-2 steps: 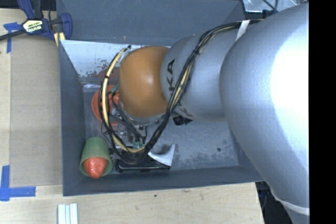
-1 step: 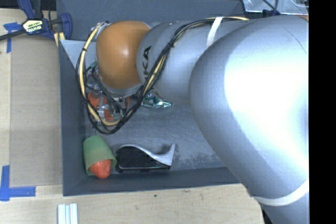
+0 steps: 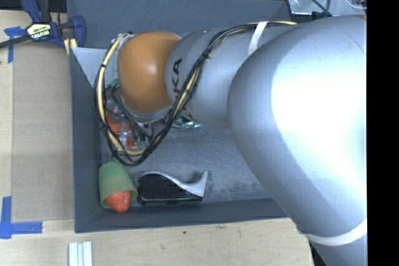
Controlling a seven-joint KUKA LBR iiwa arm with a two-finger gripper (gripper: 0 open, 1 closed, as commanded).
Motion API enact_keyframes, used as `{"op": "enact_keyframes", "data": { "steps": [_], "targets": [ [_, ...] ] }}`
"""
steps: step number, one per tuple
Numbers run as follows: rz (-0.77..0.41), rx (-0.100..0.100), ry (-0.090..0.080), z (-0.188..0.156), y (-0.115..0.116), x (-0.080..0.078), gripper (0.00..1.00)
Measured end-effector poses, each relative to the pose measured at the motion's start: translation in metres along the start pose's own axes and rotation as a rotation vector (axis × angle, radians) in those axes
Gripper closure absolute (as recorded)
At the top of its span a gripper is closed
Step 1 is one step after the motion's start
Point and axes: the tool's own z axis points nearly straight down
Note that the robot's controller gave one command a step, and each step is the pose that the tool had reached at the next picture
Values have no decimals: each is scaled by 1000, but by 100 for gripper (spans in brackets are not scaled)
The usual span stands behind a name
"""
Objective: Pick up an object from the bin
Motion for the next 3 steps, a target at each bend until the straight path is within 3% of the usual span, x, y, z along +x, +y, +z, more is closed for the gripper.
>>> {"op": "enact_keyframes", "data": {
  "steps": [1,2,3],
  "targets": [
    [22,1,1,-12,-10,19,0],
    [141,6,-9,-3,-10,16,0],
    [19,2,-1,11,-10,52,0]
  ]
}}
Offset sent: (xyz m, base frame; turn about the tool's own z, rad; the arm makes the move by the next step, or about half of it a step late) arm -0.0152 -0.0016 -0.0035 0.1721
